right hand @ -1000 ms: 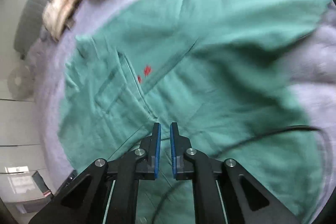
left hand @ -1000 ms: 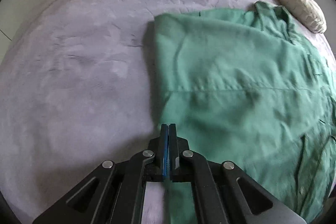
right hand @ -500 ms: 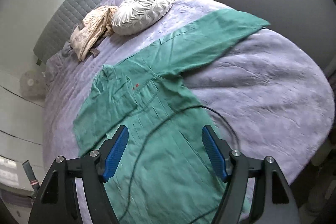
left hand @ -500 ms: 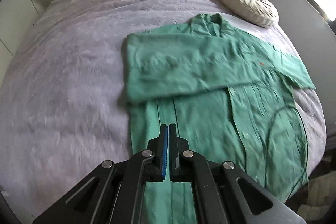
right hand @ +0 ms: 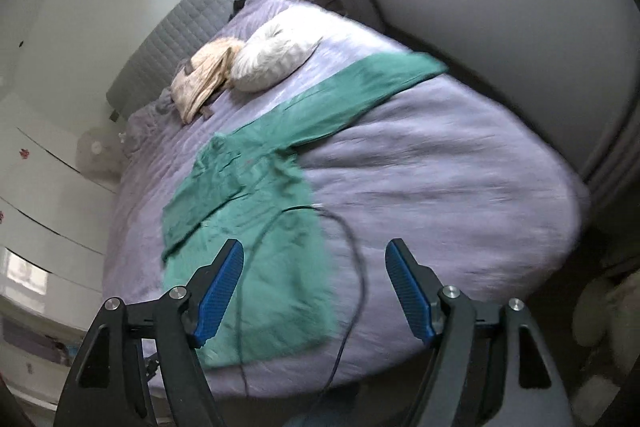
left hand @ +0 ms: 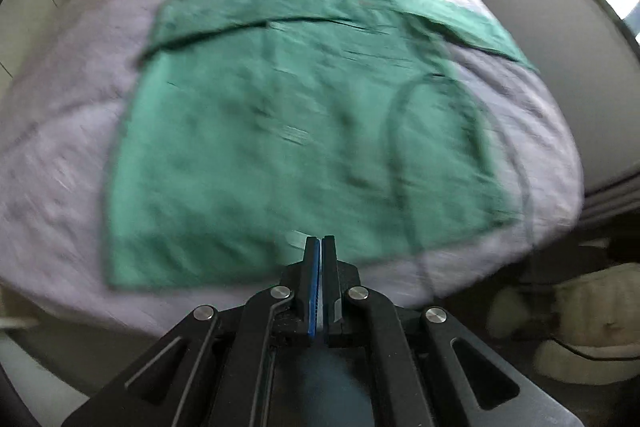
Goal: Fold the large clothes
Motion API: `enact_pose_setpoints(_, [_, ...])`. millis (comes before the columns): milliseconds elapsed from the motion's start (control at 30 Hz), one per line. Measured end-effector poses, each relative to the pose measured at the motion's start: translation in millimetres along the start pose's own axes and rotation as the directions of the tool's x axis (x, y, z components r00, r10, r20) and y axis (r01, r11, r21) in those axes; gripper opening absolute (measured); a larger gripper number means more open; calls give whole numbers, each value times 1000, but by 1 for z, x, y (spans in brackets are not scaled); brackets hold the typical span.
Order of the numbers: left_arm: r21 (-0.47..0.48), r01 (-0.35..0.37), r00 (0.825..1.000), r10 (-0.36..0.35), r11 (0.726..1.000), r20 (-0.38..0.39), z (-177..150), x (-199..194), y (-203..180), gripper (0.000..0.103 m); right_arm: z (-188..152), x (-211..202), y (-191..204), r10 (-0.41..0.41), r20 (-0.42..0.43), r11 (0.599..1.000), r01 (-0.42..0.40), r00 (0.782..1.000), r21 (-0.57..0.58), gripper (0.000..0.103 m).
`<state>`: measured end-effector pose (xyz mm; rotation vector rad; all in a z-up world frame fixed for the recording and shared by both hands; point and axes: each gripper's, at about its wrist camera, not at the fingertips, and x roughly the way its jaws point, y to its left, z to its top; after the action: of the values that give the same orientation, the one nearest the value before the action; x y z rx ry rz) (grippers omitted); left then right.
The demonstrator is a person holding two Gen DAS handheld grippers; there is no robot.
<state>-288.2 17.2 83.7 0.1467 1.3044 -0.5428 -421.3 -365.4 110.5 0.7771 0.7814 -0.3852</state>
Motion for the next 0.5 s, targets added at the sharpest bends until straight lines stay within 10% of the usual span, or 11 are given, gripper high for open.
enact_pose_setpoints(233, [66,67,997,-69,996,36,-29,-36,-81,1,13,-120,-64,23,91,1000,-24,996,16,77])
enact_pose_setpoints(500, [80,67,991,-75,995,106,-5,-88,-92,1,52,-233,-49,123,280,992,-118,952,-36,79])
